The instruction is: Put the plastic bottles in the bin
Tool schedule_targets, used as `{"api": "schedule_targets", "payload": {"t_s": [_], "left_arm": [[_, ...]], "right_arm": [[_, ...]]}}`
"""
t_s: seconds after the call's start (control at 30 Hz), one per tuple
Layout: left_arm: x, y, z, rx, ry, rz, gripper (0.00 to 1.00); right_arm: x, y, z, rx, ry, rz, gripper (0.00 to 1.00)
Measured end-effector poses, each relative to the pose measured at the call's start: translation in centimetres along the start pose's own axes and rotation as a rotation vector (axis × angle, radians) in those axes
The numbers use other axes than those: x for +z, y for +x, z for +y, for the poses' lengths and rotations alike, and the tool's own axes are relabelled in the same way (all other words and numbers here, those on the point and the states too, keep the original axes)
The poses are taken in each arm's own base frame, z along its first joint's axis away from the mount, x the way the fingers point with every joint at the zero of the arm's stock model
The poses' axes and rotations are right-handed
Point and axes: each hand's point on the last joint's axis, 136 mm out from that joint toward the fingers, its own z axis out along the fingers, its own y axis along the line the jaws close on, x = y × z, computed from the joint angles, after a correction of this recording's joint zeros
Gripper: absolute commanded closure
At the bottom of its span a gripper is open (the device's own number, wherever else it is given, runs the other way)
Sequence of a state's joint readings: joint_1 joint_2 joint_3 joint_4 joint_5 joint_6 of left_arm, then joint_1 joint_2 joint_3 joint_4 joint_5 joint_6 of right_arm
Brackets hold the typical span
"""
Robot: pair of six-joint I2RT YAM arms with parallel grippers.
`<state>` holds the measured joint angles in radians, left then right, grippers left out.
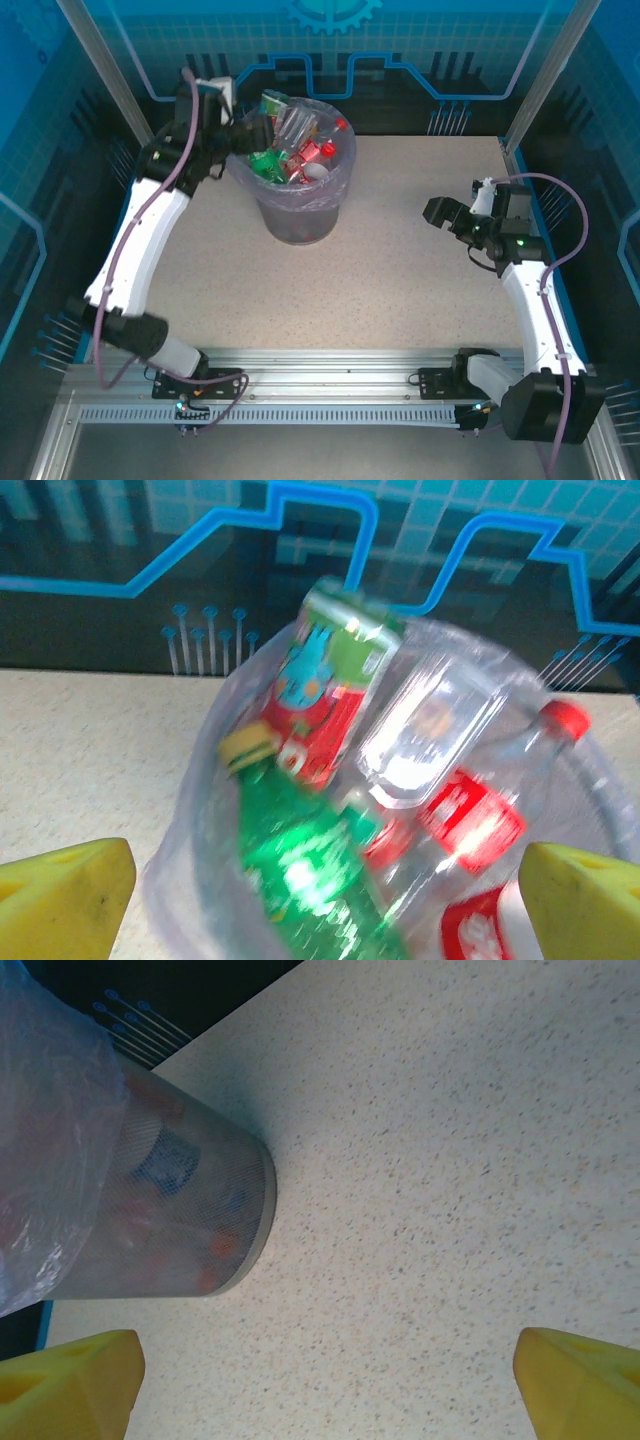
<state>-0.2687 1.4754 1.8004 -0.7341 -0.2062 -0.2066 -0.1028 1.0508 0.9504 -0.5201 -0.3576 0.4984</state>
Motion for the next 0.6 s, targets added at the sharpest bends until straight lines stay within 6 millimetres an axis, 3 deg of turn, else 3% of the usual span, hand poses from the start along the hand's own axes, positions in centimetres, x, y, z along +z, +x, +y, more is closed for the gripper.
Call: {"api": "schedule_targets", "payload": {"t_s": [0.07, 0.23, 0.37, 0.6], "left_arm": [[-0.9, 2.0, 2.3, -0.021, -0.031, -0.021, 0.01], [-2.2, 7.1, 10.3, -0.14, -0.197, -0.067, 0.01], [-1.4, 10.6, 13.0, -0.16, -0.281, -0.053, 0.01], [2.2, 19.1, 16.8, -0.164, -0.404, 0.04, 0.01]], "right_arm": [[0.0, -0.2, -0.4, -0.019, 0.026, -0.011, 0.0], [0.2, -0.5, -2.1, -0.079, 0.106, -0.067, 0.0], [1.3, 0.5, -4.4, -0.133, 0.196, -0.082, 0.0], [4.8, 3.8, -8.8, -0.277, 0.368, -0.054, 0.0]]}}
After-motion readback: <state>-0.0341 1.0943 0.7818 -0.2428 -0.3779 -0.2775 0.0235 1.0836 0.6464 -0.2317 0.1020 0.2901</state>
